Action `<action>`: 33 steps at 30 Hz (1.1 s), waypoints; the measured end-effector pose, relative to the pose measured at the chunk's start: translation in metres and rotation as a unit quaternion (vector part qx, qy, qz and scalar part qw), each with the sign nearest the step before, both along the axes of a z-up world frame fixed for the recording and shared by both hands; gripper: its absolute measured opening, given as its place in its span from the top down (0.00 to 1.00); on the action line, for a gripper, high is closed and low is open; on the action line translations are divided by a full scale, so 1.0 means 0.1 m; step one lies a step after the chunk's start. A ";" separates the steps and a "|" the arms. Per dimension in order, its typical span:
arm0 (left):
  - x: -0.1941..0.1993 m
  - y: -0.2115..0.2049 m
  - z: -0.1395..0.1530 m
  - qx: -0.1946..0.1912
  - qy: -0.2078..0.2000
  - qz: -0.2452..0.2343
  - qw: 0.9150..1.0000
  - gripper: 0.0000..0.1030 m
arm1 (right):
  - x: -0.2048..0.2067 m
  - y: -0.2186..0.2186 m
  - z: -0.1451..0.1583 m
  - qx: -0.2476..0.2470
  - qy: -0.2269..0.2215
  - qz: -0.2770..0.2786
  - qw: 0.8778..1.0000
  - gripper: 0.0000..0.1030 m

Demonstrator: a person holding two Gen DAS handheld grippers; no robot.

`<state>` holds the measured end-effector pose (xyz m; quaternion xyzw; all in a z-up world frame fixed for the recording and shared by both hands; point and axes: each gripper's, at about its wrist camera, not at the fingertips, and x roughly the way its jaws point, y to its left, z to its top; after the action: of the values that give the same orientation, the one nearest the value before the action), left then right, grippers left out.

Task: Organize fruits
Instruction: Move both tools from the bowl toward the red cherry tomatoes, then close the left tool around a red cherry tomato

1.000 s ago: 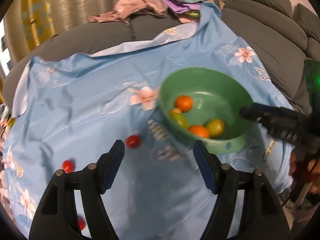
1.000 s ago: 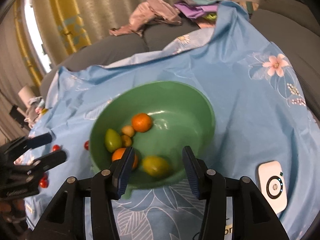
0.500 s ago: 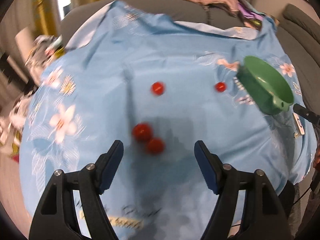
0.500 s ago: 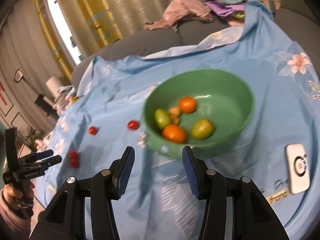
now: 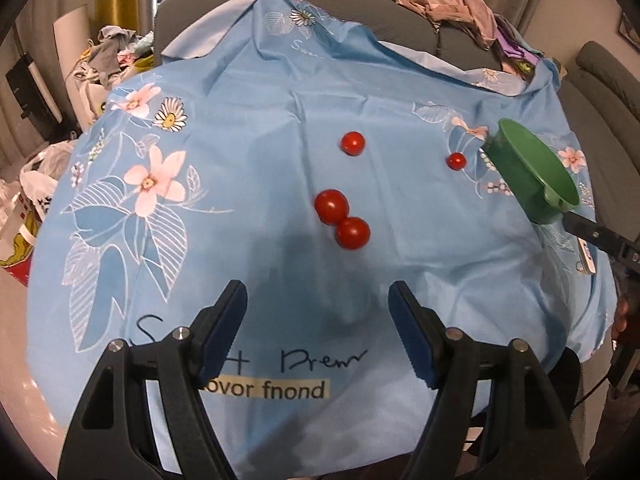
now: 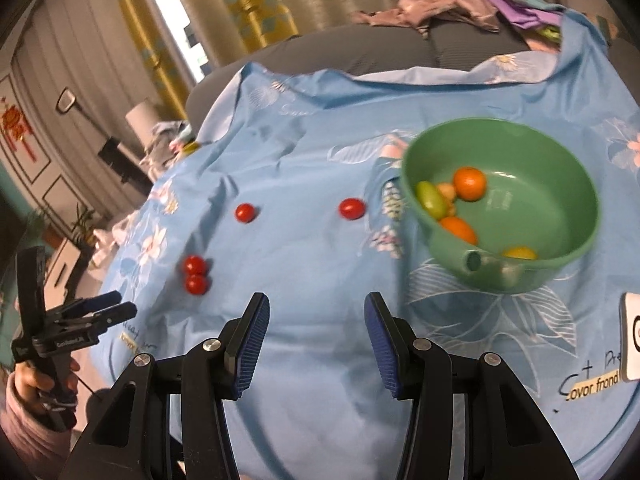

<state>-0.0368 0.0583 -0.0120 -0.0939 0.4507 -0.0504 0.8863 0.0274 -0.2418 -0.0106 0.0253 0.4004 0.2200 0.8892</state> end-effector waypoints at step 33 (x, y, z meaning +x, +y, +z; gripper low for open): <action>0.83 -0.51 -0.43 0.071 0.032 -0.074 0.994 0.72 | 0.20 0.42 -0.35 0.002 0.046 0.063 0.997 0.52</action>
<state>0.0465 0.0078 -0.0550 0.0012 0.4869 -0.0808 0.8697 0.0473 -0.1994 -0.0453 0.0117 0.4417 0.2748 0.8539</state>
